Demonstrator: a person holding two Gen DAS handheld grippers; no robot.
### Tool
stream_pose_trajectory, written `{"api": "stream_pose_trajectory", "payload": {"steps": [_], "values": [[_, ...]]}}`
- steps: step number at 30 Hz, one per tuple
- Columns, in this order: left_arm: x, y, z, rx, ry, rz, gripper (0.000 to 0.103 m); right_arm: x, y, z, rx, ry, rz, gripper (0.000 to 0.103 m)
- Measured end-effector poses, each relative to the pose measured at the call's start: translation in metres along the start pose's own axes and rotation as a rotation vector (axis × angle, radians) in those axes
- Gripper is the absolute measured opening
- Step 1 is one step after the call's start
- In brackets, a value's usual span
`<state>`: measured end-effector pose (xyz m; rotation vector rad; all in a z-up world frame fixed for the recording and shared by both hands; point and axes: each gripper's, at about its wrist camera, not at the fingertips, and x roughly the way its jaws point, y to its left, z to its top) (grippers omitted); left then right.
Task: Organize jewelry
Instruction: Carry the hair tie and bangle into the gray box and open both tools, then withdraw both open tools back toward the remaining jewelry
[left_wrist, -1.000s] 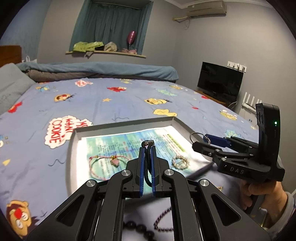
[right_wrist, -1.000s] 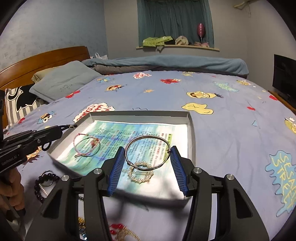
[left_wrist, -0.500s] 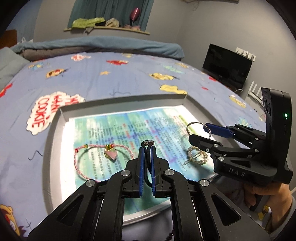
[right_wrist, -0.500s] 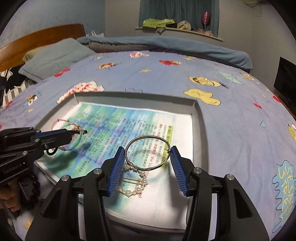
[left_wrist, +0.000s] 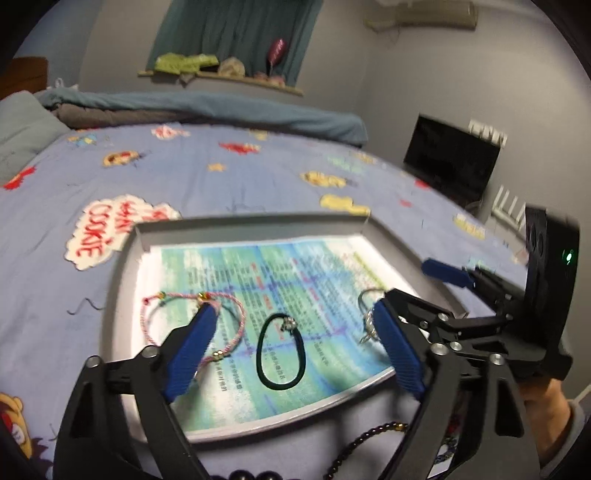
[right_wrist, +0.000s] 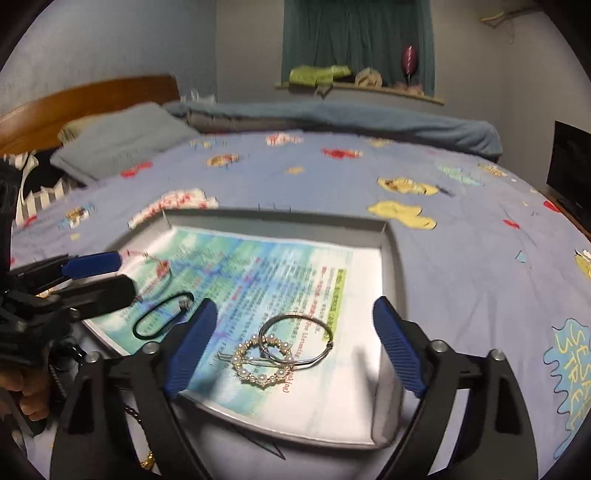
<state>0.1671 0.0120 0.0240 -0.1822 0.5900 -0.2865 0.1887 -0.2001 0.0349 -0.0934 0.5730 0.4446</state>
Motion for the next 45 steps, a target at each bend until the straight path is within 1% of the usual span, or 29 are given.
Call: {"api": "stream_pose_trajectory", "payload": {"steps": [1, 2, 4, 6, 8, 13, 19, 21, 25, 31, 36, 40, 45], "values": [[-0.006, 0.001, -0.001, -0.007, -0.019, 0.000, 0.092, -0.004, -0.002, 0.000, 0.008, -0.016, -0.004, 0.094], [-0.010, 0.001, -0.001, -0.012, -0.030, 0.004, 0.094, -0.008, -0.003, -0.001, 0.016, -0.034, -0.002, 0.094], [-0.023, 0.004, -0.004, -0.022, -0.067, 0.027, 0.096, -0.015, -0.003, -0.001, 0.022, -0.056, 0.001, 0.097], [-0.033, 0.007, -0.006, -0.033, -0.094, 0.049, 0.097, -0.021, -0.004, -0.003, 0.028, -0.077, -0.004, 0.097], [-0.042, 0.012, -0.006, -0.044, -0.118, 0.055, 0.098, -0.025, -0.004, -0.005, 0.034, -0.083, -0.008, 0.097], [-0.055, 0.021, -0.012, -0.055, -0.147, 0.082, 0.098, -0.032, -0.004, -0.011, 0.043, -0.089, -0.027, 0.098], [-0.061, 0.018, -0.028, -0.008, -0.141, 0.137, 0.098, -0.044, -0.005, -0.021, 0.062, -0.097, -0.036, 0.098], [-0.063, 0.017, -0.034, 0.000, -0.144, 0.144, 0.098, -0.048, -0.003, -0.025, 0.059, -0.101, -0.039, 0.098], [-0.068, 0.015, -0.048, -0.003, -0.144, 0.162, 0.098, -0.055, -0.001, -0.030, 0.057, -0.108, -0.033, 0.098], [-0.079, 0.016, -0.062, -0.035, -0.155, 0.182, 0.098, -0.061, 0.003, -0.038, 0.053, -0.097, -0.029, 0.098], [-0.093, 0.014, -0.069, -0.048, -0.196, 0.201, 0.098, -0.065, 0.007, -0.046, 0.053, -0.080, -0.012, 0.098], [-0.092, 0.011, -0.073, -0.049, -0.150, 0.204, 0.098, -0.068, 0.008, -0.050, 0.064, -0.072, -0.008, 0.098], [-0.095, -0.002, -0.078, 0.013, -0.125, 0.218, 0.098, -0.071, 0.005, -0.055, 0.091, -0.066, -0.001, 0.098]]}}
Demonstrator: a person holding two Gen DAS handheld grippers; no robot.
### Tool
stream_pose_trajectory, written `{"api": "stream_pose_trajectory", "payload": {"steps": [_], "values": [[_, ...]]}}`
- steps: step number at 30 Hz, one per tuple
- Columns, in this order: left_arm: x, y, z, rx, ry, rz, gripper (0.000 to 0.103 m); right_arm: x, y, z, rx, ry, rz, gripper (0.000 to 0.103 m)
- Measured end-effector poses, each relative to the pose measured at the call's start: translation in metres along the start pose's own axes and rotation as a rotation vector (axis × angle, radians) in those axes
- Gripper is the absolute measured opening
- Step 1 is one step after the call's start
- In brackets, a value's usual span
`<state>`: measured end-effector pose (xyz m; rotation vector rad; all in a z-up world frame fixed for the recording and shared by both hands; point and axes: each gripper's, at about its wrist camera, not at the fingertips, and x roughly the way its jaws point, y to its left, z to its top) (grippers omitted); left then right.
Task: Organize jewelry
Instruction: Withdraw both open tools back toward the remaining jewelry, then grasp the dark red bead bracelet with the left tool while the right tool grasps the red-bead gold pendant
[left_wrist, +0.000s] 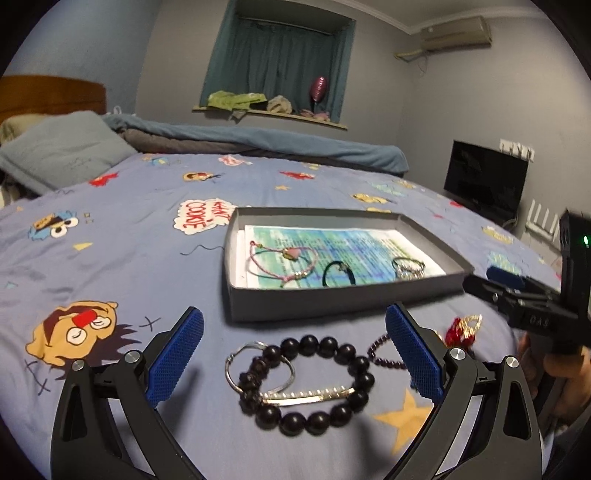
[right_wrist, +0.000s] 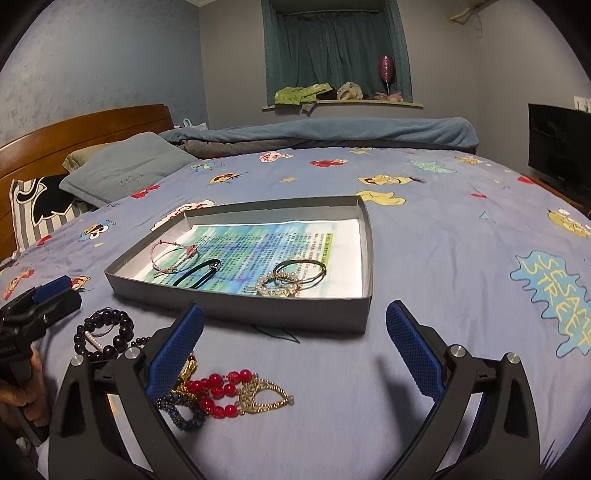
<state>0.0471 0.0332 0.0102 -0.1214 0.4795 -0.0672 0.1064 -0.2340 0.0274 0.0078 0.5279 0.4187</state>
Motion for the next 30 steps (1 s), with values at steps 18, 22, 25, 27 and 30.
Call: {"api": "stream_pose_trajectory", "payload": {"steps": [18, 22, 25, 27, 30], "values": [[-0.004, -0.026, -0.011, 0.140, 0.046, -0.039, 0.094, -0.002, 0.014, -0.022, -0.058, 0.139, -0.011, 0.077], [-0.002, -0.033, -0.011, 0.164, 0.057, -0.075, 0.080, 0.000, 0.003, -0.021, -0.004, 0.149, -0.018, 0.070], [0.005, -0.038, -0.010, 0.175, 0.092, -0.125, 0.066, 0.000, -0.005, -0.023, 0.034, 0.169, -0.026, 0.060], [0.011, -0.042, -0.009, 0.184, 0.116, -0.152, 0.063, -0.001, -0.007, -0.025, 0.046, 0.176, -0.021, 0.058], [0.021, -0.048, -0.006, 0.187, 0.137, -0.175, 0.058, -0.002, -0.006, -0.027, 0.044, 0.182, -0.012, 0.047]]}}
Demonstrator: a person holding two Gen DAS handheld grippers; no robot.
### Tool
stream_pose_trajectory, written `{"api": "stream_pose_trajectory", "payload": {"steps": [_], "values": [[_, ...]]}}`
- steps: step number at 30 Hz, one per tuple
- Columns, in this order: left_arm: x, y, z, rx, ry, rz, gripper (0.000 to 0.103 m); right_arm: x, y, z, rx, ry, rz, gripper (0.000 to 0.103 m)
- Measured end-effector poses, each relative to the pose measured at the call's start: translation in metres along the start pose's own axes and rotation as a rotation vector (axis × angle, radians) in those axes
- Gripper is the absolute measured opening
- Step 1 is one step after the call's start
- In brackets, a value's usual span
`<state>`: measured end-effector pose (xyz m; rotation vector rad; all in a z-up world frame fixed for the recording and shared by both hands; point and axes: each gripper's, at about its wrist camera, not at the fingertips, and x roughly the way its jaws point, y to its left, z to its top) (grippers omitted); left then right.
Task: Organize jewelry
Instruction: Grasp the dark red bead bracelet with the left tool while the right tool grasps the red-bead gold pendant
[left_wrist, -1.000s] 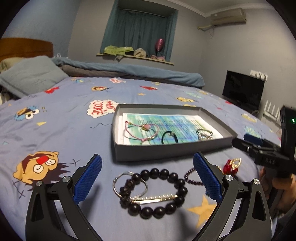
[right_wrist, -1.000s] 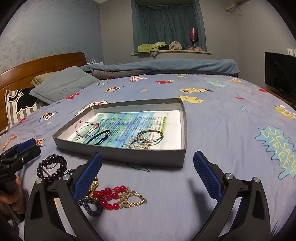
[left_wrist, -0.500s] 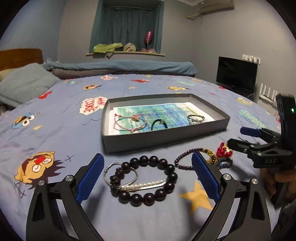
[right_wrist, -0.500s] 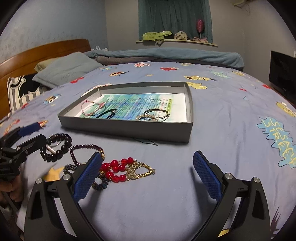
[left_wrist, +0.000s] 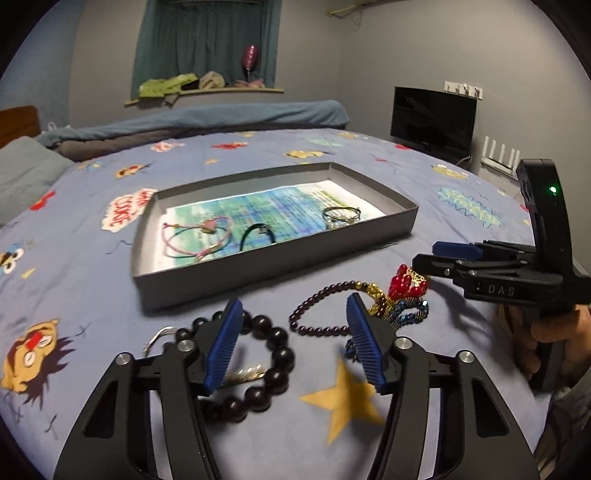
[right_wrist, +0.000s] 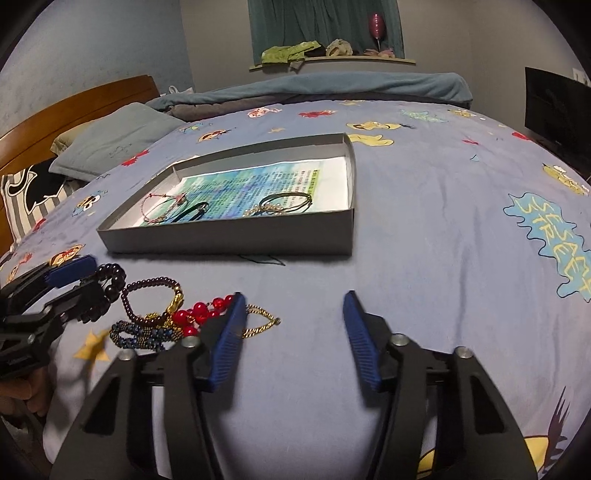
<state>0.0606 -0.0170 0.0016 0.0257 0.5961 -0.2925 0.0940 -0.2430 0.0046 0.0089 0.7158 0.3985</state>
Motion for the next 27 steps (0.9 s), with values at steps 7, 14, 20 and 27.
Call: {"api": "stream_pose_trajectory", "payload": {"steps": [7, 14, 20, 27], "values": [[0.021, -0.006, 0.009, 0.025, 0.043, -0.025, 0.053, -0.001, 0.005, -0.002, -0.021, 0.006, 0.030, 0.024], [0.046, -0.004, 0.009, 0.017, 0.130, -0.053, 0.044, -0.005, 0.005, -0.003, -0.013, 0.002, 0.045, 0.024], [0.050, -0.005, 0.005, 0.019, 0.163, -0.068, 0.006, -0.009, 0.009, -0.003, -0.038, -0.018, 0.055, 0.024], [0.028, -0.001, 0.005, -0.007, 0.064, -0.076, 0.006, -0.010, 0.013, -0.004, -0.055, -0.019, 0.069, 0.026]]}}
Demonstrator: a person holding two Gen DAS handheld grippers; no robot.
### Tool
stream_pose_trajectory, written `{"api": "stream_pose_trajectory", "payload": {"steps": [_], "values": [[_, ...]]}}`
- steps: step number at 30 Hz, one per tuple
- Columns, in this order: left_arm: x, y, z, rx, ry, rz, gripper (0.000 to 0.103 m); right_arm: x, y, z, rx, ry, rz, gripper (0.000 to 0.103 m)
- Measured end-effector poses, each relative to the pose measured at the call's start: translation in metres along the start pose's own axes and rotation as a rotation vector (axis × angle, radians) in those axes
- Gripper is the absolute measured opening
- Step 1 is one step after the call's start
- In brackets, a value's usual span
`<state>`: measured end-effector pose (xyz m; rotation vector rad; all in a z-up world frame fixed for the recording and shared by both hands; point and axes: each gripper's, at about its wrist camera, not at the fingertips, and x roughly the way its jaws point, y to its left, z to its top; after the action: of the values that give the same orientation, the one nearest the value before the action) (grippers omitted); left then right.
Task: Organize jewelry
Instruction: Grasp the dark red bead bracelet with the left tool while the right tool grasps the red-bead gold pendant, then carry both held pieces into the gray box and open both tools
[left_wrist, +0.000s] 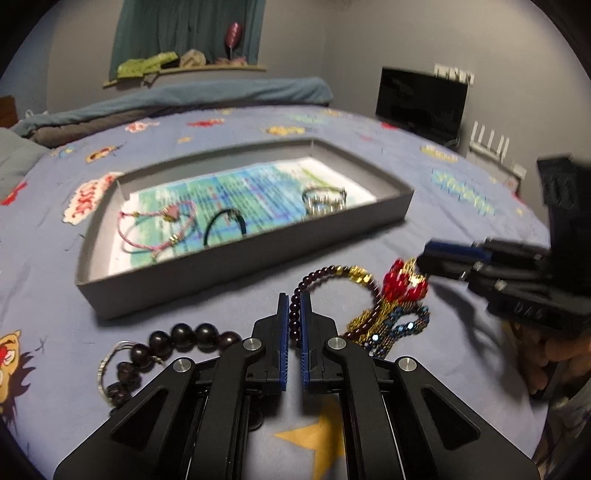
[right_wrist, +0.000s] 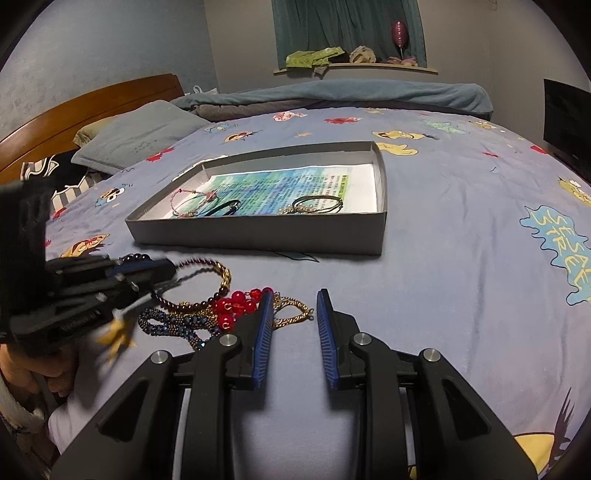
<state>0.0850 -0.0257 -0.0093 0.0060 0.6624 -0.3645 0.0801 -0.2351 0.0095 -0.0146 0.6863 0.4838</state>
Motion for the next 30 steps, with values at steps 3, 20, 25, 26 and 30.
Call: {"api": "stream_pose_trajectory", "payload": {"steps": [3, 20, 25, 26, 30], "values": [[-0.012, 0.007, 0.003, -0.042, -0.054, -0.008, 0.006, 0.000, -0.001, -0.002, 0.007, 0.008, 0.015, 0.031], [-0.046, 0.014, 0.023, -0.075, -0.178, -0.043, 0.006, -0.032, 0.006, 0.009, -0.022, -0.214, 0.026, 0.001], [-0.055, 0.019, 0.035, -0.065, -0.203, -0.034, 0.006, -0.042, 0.005, 0.019, -0.029, -0.273, 0.020, 0.001], [-0.057, 0.020, 0.038, -0.063, -0.208, -0.030, 0.006, -0.045, 0.005, 0.024, -0.026, -0.289, 0.020, 0.001], [-0.060, 0.025, 0.048, -0.059, -0.219, -0.020, 0.006, -0.055, 0.005, 0.038, -0.036, -0.334, 0.016, 0.001]]}}
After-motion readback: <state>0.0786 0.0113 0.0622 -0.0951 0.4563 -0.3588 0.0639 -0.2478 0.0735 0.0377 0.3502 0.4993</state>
